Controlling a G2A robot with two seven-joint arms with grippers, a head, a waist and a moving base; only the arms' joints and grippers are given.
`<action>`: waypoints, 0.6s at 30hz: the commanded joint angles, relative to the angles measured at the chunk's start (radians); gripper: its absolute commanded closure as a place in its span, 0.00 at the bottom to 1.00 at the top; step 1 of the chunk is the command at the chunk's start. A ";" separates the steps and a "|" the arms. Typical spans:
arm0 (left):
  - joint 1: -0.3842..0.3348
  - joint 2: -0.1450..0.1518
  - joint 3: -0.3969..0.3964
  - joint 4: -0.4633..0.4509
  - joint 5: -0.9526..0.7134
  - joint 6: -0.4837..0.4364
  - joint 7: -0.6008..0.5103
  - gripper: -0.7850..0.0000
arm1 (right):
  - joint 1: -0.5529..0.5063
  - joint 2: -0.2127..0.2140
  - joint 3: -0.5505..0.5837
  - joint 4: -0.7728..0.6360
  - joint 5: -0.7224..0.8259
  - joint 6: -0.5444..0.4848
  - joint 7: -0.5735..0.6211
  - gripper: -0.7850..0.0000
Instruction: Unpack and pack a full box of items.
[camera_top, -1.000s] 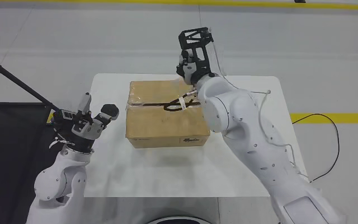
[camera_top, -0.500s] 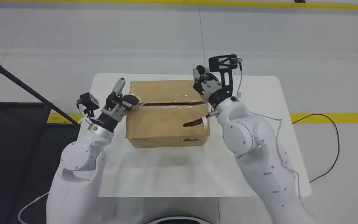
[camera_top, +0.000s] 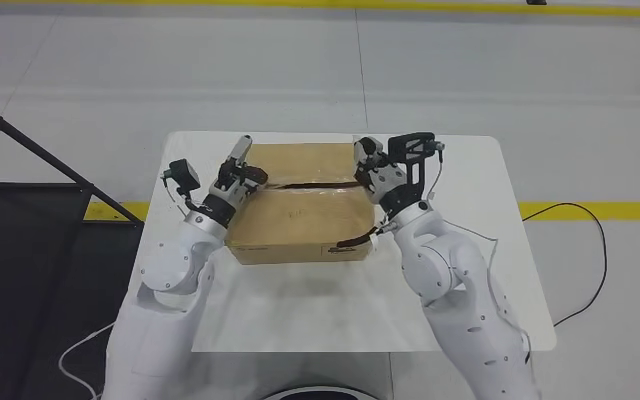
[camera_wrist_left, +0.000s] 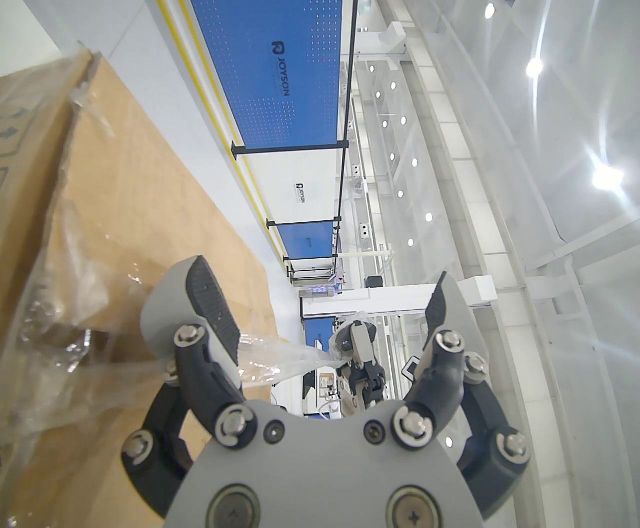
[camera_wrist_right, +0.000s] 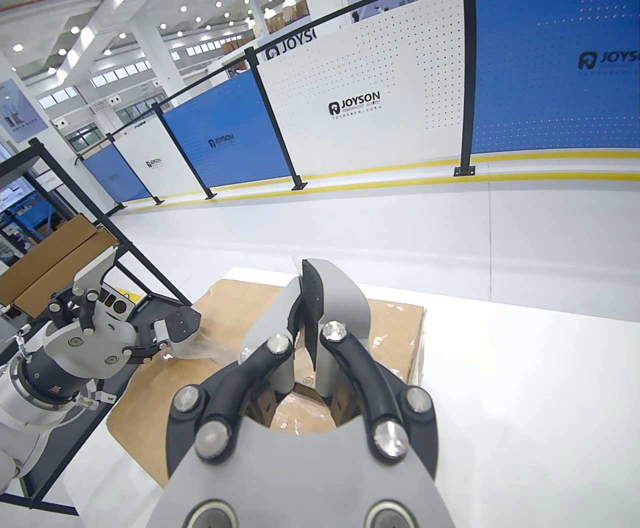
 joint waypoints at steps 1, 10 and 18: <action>-0.004 -0.001 0.015 0.000 0.007 0.004 0.003 0.00 | -0.007 0.000 0.004 0.001 -0.004 -0.006 -0.008 1.00; -0.018 -0.007 0.077 0.002 0.038 0.017 0.019 0.00 | -0.019 -0.001 -0.003 0.041 -0.097 -0.040 -0.118 1.00; -0.024 -0.011 0.102 0.001 0.045 0.023 0.034 0.00 | -0.003 -0.010 -0.026 0.087 -0.166 -0.026 -0.198 1.00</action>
